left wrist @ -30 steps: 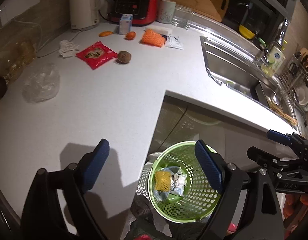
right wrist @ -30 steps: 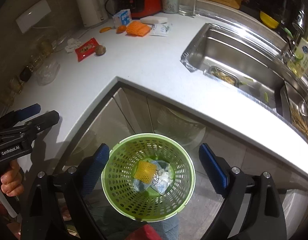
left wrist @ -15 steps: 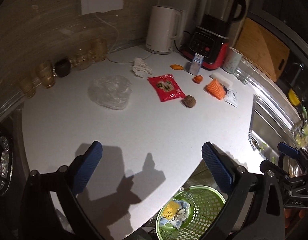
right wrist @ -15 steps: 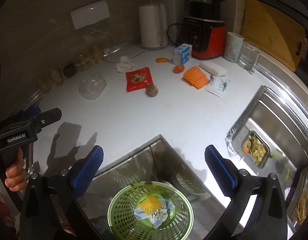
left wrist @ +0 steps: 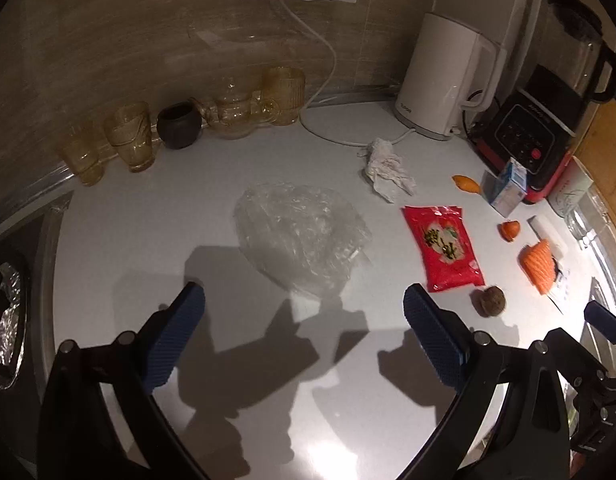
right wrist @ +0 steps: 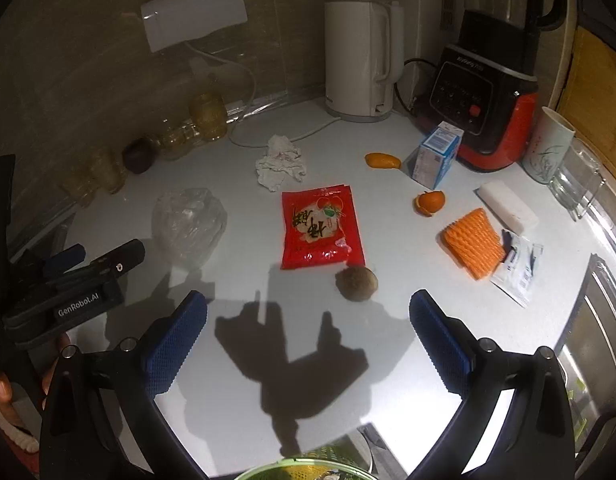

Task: Collect trash
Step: 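Grasp the plastic bag with the left tool while the right tool grasps the red snack bag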

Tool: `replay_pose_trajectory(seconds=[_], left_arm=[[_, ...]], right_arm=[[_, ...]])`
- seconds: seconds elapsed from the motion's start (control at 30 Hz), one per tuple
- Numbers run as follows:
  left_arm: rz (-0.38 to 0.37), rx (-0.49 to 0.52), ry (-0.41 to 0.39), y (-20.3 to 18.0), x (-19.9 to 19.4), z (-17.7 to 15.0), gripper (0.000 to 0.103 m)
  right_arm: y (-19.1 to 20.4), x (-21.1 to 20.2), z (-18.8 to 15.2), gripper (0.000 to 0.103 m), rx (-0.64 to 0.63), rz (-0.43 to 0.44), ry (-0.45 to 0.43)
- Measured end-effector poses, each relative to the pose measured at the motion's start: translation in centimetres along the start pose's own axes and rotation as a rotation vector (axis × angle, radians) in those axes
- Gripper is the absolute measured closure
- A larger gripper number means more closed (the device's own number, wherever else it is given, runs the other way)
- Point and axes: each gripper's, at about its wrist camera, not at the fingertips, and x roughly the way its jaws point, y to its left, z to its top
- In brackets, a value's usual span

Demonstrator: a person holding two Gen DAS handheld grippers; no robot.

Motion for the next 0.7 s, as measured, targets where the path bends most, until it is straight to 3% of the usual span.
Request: replay_pose_trajectory(seconds=[0.27, 0.5, 0.6, 0.7], left_arm=[[0.019, -0.048, 0.108, 0.7, 8.9, 3.0, 0.008], [0.023, -0.028, 0.143, -0.3, 12.5, 4.2, 0.010], [0.001, -0.007, 0.169, -0.7, 13.2, 4.3, 0.026], [-0.033, -0.029, 0.173, -0.6, 13.6, 4.4, 0.047]], right_arm=[[-0.8, 12.2, 4.6, 0.002, 0.026, -0.054, 0.140], [-0.7, 18.3, 6.3, 0.002, -0.017, -0.125, 0.222], [-0.6, 19.1, 6.4, 0.006, -0.024, -0.112, 0.240], [-0.7, 18.7, 6.4, 0.022, -0.010, -0.090, 0.235]])
